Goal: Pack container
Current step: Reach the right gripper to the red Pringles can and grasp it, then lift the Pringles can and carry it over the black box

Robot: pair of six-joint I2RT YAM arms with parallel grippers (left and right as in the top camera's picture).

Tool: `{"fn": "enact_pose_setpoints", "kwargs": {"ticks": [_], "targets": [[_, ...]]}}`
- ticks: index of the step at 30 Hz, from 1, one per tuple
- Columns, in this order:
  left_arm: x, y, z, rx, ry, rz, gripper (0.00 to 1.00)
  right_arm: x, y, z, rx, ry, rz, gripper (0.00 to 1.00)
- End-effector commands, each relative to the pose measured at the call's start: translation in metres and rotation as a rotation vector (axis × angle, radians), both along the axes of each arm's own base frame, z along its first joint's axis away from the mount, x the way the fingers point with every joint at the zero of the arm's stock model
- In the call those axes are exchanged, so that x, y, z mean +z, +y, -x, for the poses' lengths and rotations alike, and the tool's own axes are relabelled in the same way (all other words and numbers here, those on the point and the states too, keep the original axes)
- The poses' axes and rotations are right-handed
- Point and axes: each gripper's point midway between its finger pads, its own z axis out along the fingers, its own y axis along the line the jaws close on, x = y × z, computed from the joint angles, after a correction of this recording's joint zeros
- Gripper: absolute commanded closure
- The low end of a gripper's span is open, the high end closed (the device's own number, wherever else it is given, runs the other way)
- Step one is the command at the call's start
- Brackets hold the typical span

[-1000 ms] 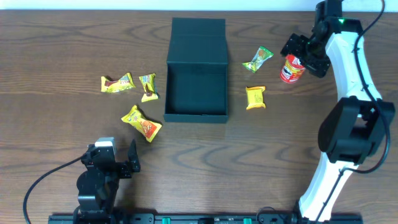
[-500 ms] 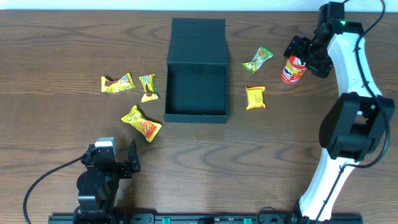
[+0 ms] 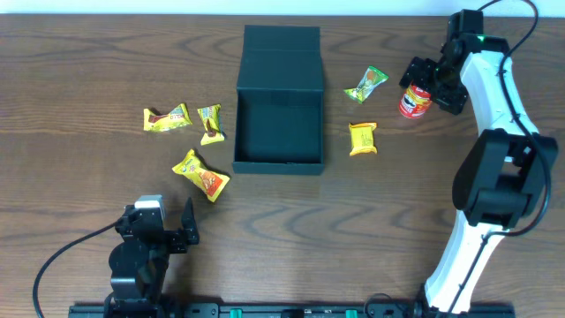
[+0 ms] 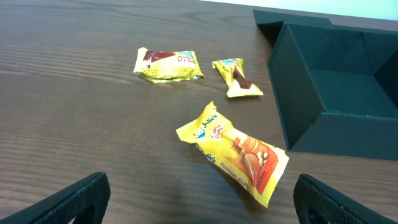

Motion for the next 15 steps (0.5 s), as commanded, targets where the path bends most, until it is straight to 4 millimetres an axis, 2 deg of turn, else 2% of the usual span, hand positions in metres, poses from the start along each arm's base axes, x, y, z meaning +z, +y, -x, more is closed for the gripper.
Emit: {"fn": "enact_pose_setpoints", "kwargs": {"ticks": [1, 5, 12, 15], "targets": [[-0.0072, 0.0011, 0.0002, 0.007, 0.013, 0.003, 0.05, -0.0059, 0.0029, 0.0016, 0.019, 0.014, 0.011, 0.01], [-0.0072, 0.0012, 0.0002, 0.007, 0.013, 0.003, 0.05, -0.0060, 0.0038, 0.0015, 0.021, 0.014, 0.011, 0.03], [-0.0072, 0.0013, 0.0002, 0.007, 0.013, 0.003, 0.04, -0.0061, 0.0070, 0.0015, 0.027, 0.015, 0.011, 0.21], [-0.0072, 0.0013, 0.0002, 0.007, 0.013, 0.003, 0.05, -0.0060, 0.0085, 0.0013, 0.030, 0.015, 0.011, 0.24]]}}
